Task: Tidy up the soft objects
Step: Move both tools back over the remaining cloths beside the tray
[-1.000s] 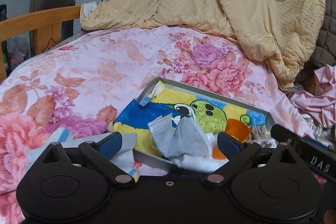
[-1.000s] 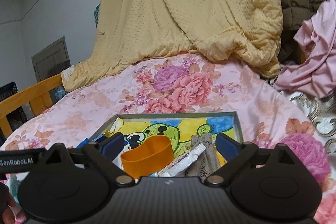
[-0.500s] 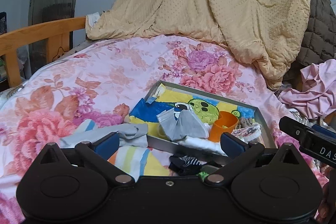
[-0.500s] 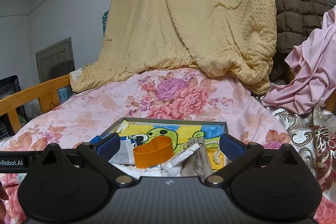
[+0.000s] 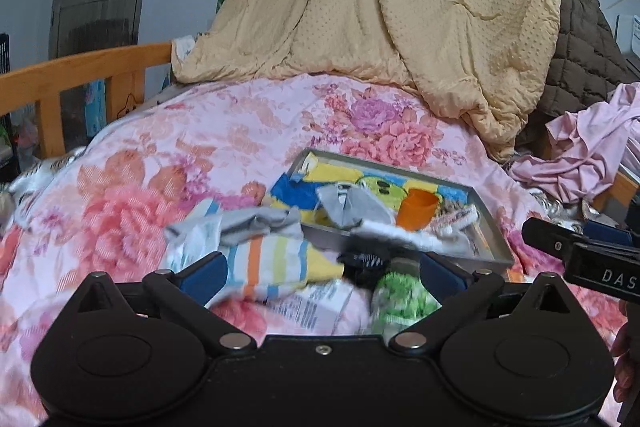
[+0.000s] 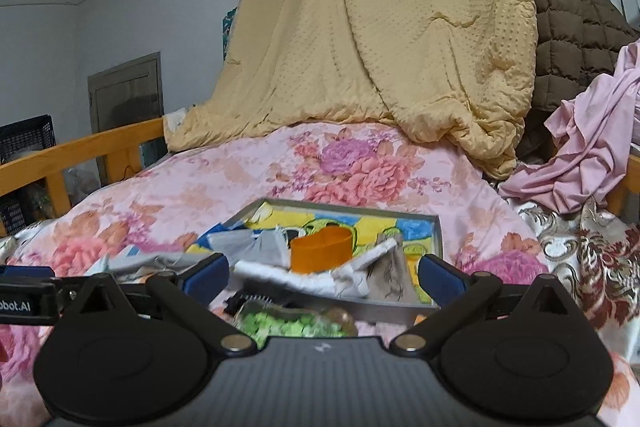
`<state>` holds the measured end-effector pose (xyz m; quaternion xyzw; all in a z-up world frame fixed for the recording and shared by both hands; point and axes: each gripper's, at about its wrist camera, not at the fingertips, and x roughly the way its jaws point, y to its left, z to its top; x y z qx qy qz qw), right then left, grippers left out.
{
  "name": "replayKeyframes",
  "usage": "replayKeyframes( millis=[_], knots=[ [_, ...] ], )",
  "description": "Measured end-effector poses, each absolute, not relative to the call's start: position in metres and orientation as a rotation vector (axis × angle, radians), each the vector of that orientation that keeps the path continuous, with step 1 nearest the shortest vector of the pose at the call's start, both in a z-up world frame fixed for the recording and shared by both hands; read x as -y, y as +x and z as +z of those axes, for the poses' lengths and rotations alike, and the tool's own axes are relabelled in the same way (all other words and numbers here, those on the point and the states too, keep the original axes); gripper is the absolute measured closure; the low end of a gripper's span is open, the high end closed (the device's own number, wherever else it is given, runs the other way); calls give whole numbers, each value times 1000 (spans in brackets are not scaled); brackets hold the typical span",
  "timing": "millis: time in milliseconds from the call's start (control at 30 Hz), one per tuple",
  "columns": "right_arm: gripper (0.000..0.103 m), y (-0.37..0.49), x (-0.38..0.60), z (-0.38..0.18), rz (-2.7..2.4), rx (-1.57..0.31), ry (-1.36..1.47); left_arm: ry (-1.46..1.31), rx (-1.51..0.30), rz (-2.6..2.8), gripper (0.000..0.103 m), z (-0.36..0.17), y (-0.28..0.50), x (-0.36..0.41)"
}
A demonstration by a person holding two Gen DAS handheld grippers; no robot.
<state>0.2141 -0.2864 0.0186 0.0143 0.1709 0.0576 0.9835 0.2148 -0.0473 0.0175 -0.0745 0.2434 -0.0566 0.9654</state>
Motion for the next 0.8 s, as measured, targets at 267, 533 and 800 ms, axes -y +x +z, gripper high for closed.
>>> replayKeyframes(
  millis=[267,533,800],
  knots=[
    [0,176,274,8,95,-378,14,-156,-520,-125,1,1,187,28],
    [0,149,264,-6,60,-448,31,-113,-532,-136,1,-13,166,10],
    [0,128,252,-18,31,-521,54,-103,-539,-138,1,-21,144,-5]
  ],
)
